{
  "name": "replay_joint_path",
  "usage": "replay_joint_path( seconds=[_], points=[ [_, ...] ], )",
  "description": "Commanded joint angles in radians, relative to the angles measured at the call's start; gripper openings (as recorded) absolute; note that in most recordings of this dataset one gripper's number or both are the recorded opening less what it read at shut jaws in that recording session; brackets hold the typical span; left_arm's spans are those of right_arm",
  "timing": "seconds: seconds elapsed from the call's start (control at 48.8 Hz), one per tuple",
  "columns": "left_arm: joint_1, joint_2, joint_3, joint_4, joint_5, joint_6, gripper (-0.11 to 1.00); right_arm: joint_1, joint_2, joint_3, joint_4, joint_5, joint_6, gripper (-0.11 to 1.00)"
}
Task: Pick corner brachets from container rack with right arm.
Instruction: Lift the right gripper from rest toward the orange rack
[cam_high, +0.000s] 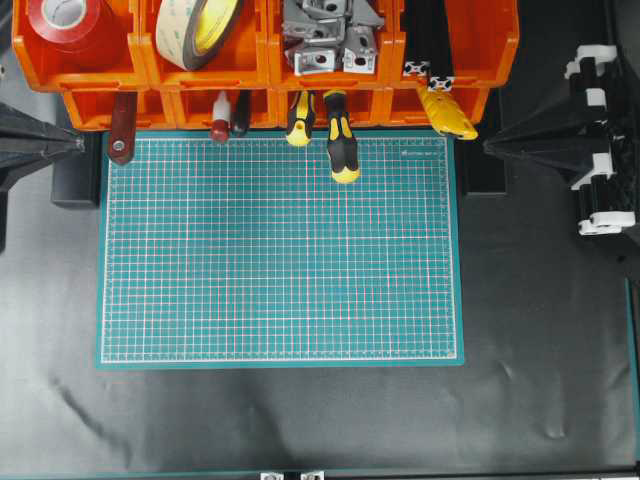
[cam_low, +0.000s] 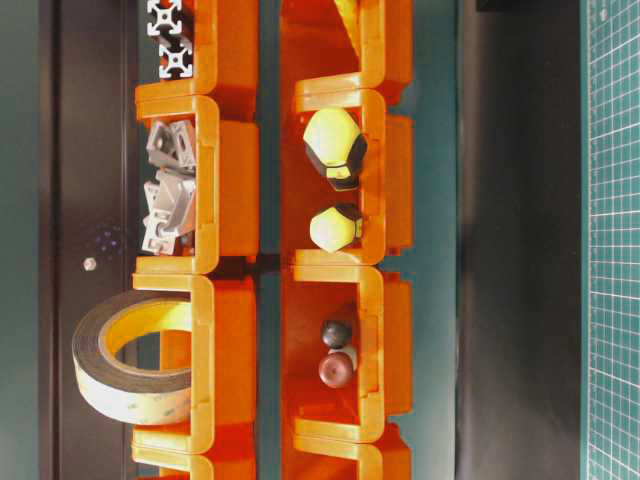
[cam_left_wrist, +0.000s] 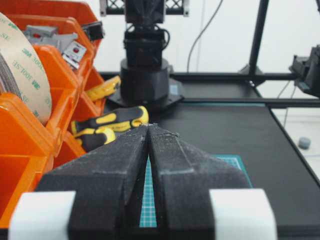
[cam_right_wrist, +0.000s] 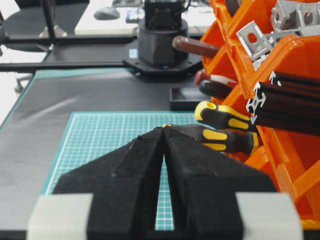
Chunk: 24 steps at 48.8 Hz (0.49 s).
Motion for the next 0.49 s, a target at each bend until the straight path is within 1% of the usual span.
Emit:
replay_joint_path(
  seconds=[0.0,0.02,0.061,0.082,0.123,0.225,0.328,0.471],
  points=[
    [-0.014,0.006,-0.040,0.035,0.008,-0.006,0.06,-0.009,0.008,-0.025,0.006,-0.009,0.005,0.01],
    [-0.014,0.002,-0.046,0.035,0.011,-0.006,0.06,-0.009,0.005,-0.034,0.006,-0.002,0.005,0.02],
    [-0.017,-0.002,-0.058,0.035,0.021,-0.008,0.04,-0.009,0.002,-0.048,0.006,0.028,0.008,0.05],
    [-0.017,-0.003,-0.064,0.035,0.029,-0.009,0.02,-0.009,-0.002,-0.058,0.006,0.049,0.011,0.04],
    [-0.021,-0.006,-0.080,0.035,0.054,-0.009,0.00,-0.009,-0.008,-0.084,0.008,0.121,0.020,-0.01],
    [-0.037,-0.009,-0.118,0.035,0.156,-0.012,0.00,-0.009,-0.021,-0.155,0.008,0.291,0.051,-0.01],
    [-0.035,-0.014,-0.152,0.035,0.270,-0.012,0.00,-0.011,-0.029,-0.253,0.006,0.469,0.078,-0.01],
    [-0.031,-0.015,-0.212,0.035,0.371,-0.012,0.00,-0.011,-0.008,-0.408,0.006,0.752,0.087,-0.01]
  ],
)
